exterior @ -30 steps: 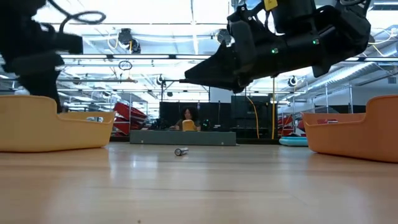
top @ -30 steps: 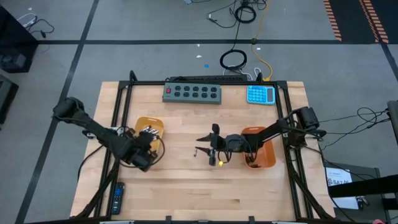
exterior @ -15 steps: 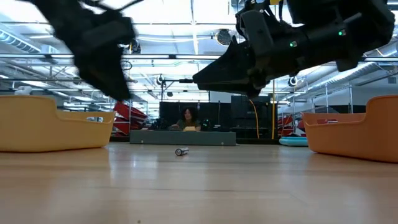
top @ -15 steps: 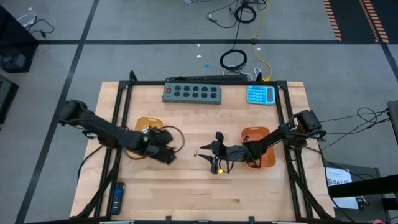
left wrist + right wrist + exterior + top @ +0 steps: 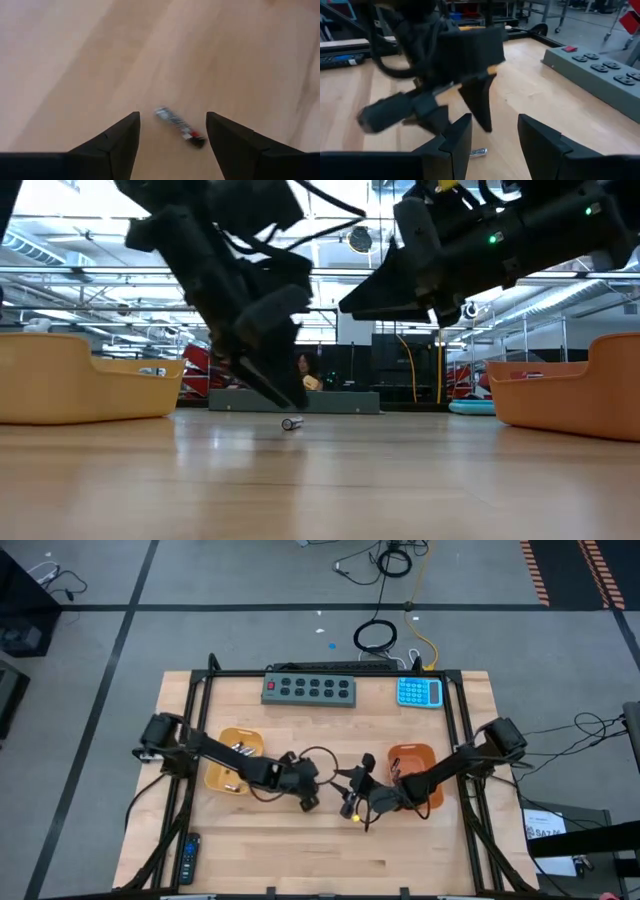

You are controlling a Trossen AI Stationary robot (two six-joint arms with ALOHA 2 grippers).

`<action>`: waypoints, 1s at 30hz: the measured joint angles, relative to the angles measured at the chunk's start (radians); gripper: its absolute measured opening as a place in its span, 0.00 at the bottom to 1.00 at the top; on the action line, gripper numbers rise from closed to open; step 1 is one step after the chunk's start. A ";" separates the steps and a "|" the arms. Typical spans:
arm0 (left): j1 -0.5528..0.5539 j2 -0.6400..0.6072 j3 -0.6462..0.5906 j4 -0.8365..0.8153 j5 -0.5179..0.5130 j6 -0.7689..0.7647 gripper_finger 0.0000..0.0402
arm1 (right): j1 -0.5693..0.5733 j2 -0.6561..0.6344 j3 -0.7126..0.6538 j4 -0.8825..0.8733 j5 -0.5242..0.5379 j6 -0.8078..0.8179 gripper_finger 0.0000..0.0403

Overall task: Sort batteries
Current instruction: Put the silver battery into the yellow bin

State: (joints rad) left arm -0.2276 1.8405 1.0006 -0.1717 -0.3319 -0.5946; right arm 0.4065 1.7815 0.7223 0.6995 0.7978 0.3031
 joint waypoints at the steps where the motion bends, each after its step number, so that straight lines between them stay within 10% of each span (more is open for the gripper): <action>1: -0.002 0.018 0.018 -0.001 0.015 0.005 0.58 | 0.002 -0.007 0.000 -0.015 0.000 0.000 0.37; 8: -0.002 0.121 0.100 -0.112 0.034 0.030 0.54 | 0.018 -0.009 0.000 -0.031 0.008 0.003 0.37; 15: -0.017 0.117 0.097 -0.142 0.127 0.186 0.07 | 0.021 -0.009 0.000 -0.052 0.009 0.000 0.37; 22: -0.048 -0.033 0.085 -0.243 0.163 0.210 0.07 | 0.021 -0.009 0.000 -0.060 0.012 -0.004 0.37; 30: -0.101 -0.298 0.049 -0.517 -0.062 0.044 0.07 | -0.032 -0.010 0.000 0.038 -0.049 -0.129 0.37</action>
State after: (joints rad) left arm -0.3286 1.5424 1.0501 -0.6891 -0.3942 -0.5508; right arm 0.3743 1.7717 0.7227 0.7378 0.7488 0.1737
